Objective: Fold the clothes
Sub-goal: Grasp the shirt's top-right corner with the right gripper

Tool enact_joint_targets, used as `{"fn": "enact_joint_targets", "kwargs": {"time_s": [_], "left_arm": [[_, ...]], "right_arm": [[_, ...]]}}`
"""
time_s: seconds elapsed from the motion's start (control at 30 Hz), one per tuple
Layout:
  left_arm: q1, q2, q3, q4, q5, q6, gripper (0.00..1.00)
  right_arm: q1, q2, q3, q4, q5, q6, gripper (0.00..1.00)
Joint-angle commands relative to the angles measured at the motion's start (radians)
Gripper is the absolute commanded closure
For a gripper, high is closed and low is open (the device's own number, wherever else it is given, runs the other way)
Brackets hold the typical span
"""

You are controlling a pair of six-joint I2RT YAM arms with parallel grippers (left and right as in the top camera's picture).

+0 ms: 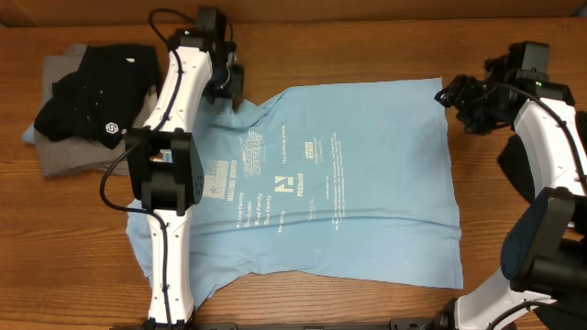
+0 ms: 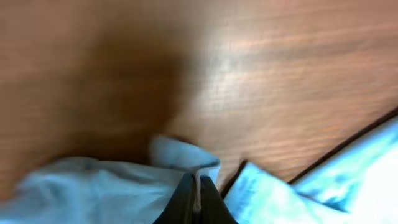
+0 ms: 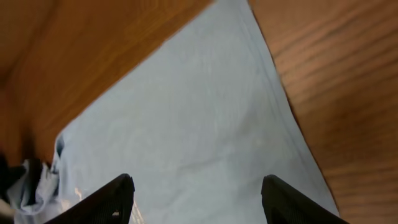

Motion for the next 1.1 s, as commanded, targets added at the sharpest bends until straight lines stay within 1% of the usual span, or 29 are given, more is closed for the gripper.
{"fn": "enact_joint_targets", "kwargs": {"time_s": [0.0, 0.17, 0.2, 0.3, 0.43, 0.63, 0.87, 1.07], "left_arm": [[0.011, -0.078, 0.107, 0.001, -0.012, -0.006, 0.96], [0.011, -0.093, 0.181, -0.017, -0.025, -0.007, 0.96], [0.011, -0.094, 0.188, -0.021, -0.032, -0.007, 0.96], [0.011, -0.1, 0.192, -0.032, -0.043, -0.011, 0.96], [0.011, -0.1, 0.193, -0.045, -0.102, -0.039, 0.96], [0.011, -0.1, 0.193, -0.111, -0.138, -0.09, 0.96], [0.01, -0.1, 0.193, -0.118, -0.132, -0.09, 0.96], [0.008, -0.1, 0.193, -0.135, -0.132, -0.09, 0.96]], "right_arm": [[-0.003, -0.006, 0.01, 0.075, 0.008, -0.015, 0.31], [-0.001, -0.005, 0.01, 0.208, 0.005, -0.029, 0.3], [-0.001, -0.005, 0.01, 0.238, 0.005, -0.029, 0.28], [-0.001, -0.005, 0.01, 0.314, 0.006, -0.047, 0.27], [-0.001, 0.013, 0.01, 0.399, 0.01, -0.052, 0.27], [0.01, 0.118, 0.01, 0.482, 0.01, -0.051, 0.27], [0.026, 0.264, 0.01, 0.571, 0.019, -0.051, 0.27], [0.031, 0.343, 0.01, 0.638, 0.053, -0.051, 0.28]]}}
